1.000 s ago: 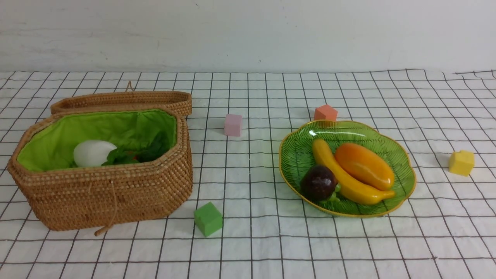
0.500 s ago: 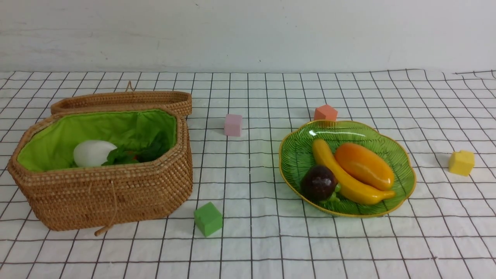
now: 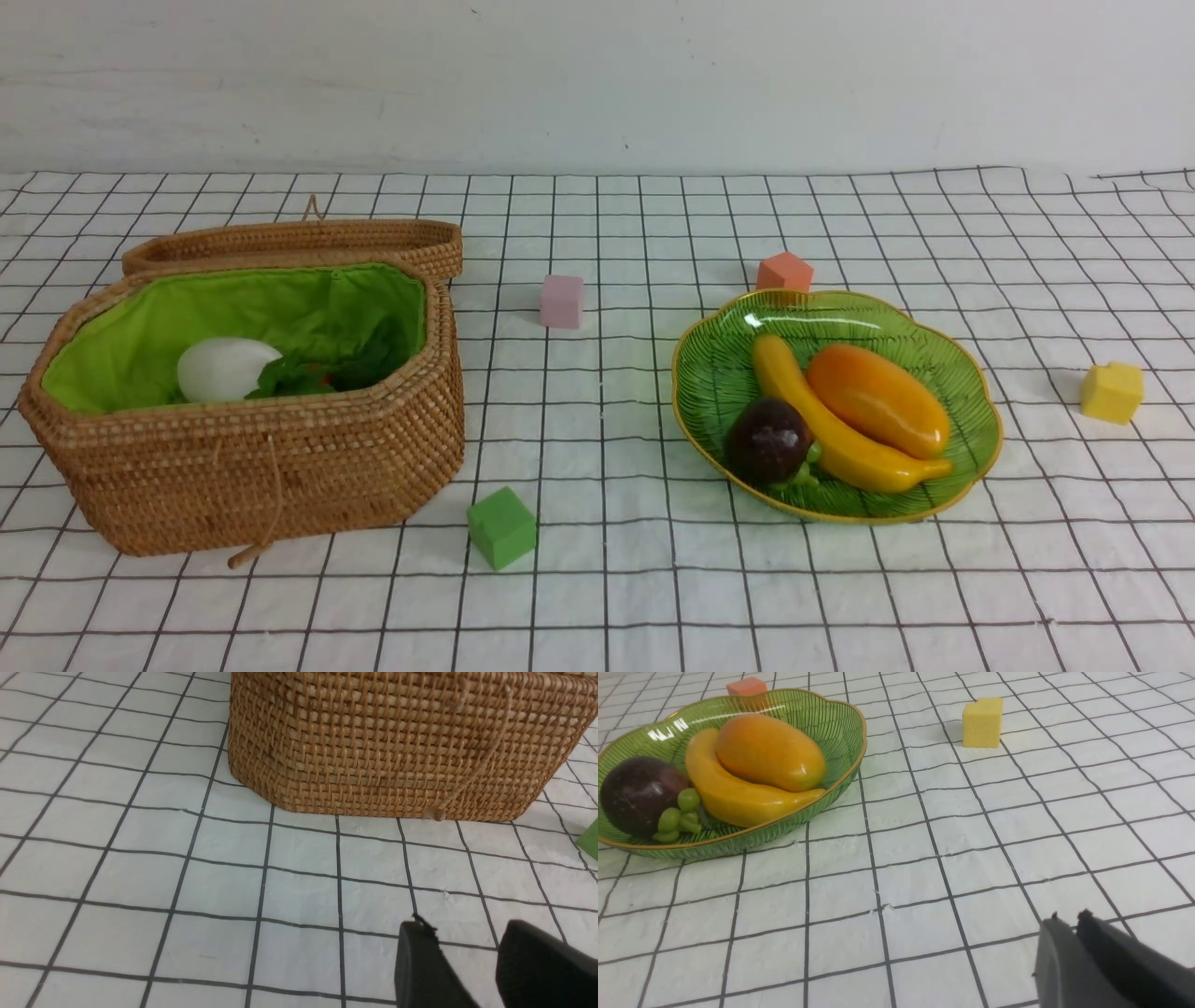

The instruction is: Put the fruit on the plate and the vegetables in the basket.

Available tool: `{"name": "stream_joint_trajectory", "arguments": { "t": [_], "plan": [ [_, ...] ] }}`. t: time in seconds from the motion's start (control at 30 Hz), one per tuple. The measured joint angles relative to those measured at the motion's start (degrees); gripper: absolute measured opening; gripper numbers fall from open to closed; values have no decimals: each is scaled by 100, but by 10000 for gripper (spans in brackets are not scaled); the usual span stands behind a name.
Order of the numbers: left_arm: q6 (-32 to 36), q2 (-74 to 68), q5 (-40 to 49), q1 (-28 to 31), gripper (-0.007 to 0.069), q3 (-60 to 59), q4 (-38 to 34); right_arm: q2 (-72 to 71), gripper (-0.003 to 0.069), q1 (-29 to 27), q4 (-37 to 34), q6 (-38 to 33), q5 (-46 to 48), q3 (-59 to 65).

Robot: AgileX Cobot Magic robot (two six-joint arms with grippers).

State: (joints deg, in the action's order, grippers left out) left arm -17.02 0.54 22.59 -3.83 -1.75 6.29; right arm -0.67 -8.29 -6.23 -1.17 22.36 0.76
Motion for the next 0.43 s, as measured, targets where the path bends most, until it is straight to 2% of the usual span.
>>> {"name": "stream_joint_trajectory", "arguments": {
  "t": [0.43],
  "plan": [
    [0, 0, 0, 0, 239, 0, 0, 0, 88, 0, 0, 0, 0, 0]
  ]
}}
